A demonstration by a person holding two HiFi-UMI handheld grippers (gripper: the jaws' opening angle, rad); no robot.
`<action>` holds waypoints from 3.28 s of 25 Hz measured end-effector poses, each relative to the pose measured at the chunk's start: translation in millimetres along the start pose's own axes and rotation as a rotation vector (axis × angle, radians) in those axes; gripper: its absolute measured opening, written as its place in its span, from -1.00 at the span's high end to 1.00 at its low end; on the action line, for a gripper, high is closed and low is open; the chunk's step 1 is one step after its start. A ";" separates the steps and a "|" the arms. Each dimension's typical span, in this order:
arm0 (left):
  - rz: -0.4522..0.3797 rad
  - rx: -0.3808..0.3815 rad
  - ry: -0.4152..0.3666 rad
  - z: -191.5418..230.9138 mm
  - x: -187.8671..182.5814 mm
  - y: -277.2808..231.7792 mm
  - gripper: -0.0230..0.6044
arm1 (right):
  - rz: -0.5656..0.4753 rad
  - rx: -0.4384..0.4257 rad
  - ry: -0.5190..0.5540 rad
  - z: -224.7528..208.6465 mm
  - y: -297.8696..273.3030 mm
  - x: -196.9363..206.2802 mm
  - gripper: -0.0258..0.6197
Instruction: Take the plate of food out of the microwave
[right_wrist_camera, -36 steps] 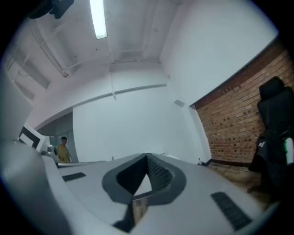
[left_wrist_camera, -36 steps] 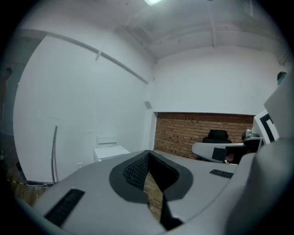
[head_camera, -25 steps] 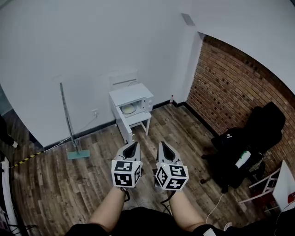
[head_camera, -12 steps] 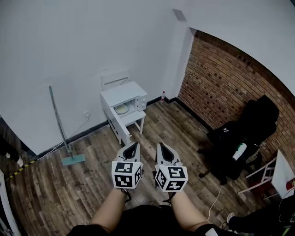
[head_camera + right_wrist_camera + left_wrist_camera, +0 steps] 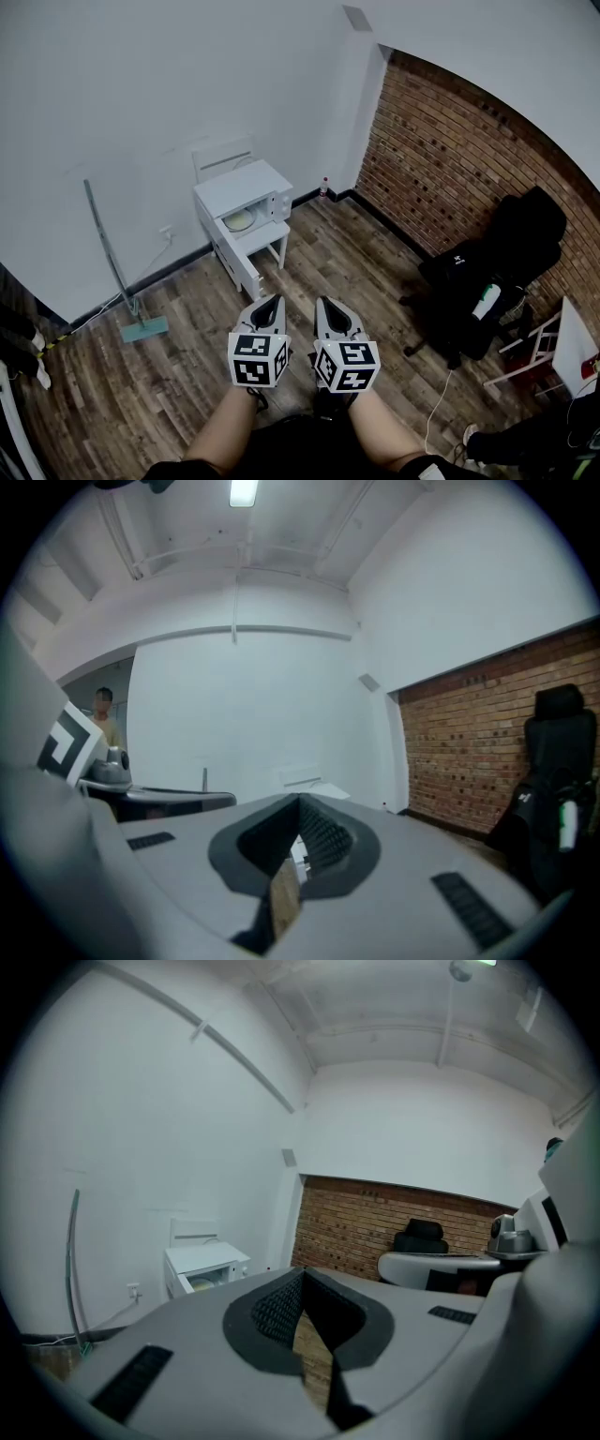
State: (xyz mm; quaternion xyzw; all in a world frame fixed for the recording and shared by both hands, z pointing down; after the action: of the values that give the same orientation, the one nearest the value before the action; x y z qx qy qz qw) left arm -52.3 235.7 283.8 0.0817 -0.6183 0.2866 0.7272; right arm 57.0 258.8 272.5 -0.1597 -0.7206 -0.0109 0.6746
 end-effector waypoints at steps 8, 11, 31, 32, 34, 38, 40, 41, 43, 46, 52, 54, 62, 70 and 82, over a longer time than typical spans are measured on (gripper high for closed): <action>0.009 -0.053 -0.005 7.8 -12.7 -71.3 0.94 | 0.000 -0.060 -0.012 -43.0 -61.6 -6.2 0.89; 0.013 -0.076 -0.009 6.6 -24.5 -110.7 0.94 | -0.006 -0.092 -0.008 -68.0 -93.1 -18.2 0.89; 0.058 -0.273 0.054 26.7 -54.4 -292.4 0.94 | 0.053 -0.265 -0.061 -192.7 -262.2 -44.1 0.89; 0.059 -0.274 0.057 30.7 -55.1 -297.6 0.94 | 0.059 -0.269 -0.061 -193.0 -268.2 -43.3 0.89; 0.059 -0.273 0.062 37.7 -56.0 -310.6 0.94 | 0.066 -0.273 -0.054 -195.7 -280.5 -41.9 0.89; 0.055 -0.263 0.072 57.7 -58.2 -341.9 0.94 | 0.080 -0.271 -0.028 -199.9 -314.3 -39.6 0.89; 0.049 -0.260 0.084 75.4 -63.1 -356.8 0.94 | 0.090 -0.271 -0.007 -196.6 -335.3 -41.4 0.89; 0.043 -0.259 0.093 85.3 -67.5 -364.1 0.94 | 0.091 -0.274 0.005 -194.5 -346.4 -44.6 0.89; 0.032 -0.257 0.102 104.9 -79.4 -378.7 0.94 | 0.084 -0.274 0.016 -191.3 -370.2 -54.8 0.89; 0.023 -0.248 0.100 131.4 -98.1 -403.2 0.94 | 0.069 -0.270 0.022 -188.5 -406.6 -70.7 0.89; 0.015 -0.256 0.113 181.2 -122.4 -445.7 0.94 | 0.065 -0.291 0.032 -180.2 -473.6 -85.3 0.89; 0.012 -0.273 0.122 198.8 -126.4 -452.8 0.94 | 0.043 -0.306 0.022 -175.2 -492.7 -91.3 0.89; 0.030 -0.422 0.205 250.7 -105.8 -457.6 0.94 | 0.121 -0.452 0.010 -150.0 -544.4 -69.7 0.89; -0.001 -0.669 0.327 275.5 -71.2 -458.2 0.94 | 0.150 -0.689 -0.081 -141.6 -602.3 -56.3 0.89; 0.014 -0.893 0.408 317.1 56.1 -455.1 0.94 | 0.536 -0.868 -0.306 -121.6 -653.2 127.5 0.89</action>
State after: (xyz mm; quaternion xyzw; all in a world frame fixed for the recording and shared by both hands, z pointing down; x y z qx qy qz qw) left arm -82.9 -271.0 514.5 -0.3001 -0.5261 0.0084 0.7957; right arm 10.0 -361.5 538.3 -0.6025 -0.6740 -0.1120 0.4125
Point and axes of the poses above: the fingertips, and each gripper's own axes: y backward along the fingers, z to its left, x out of its underside, the point moved 3 cm from there along y, backward along the fingers, and after that the axes turned 1 degree about y, right-handed, at the moved point
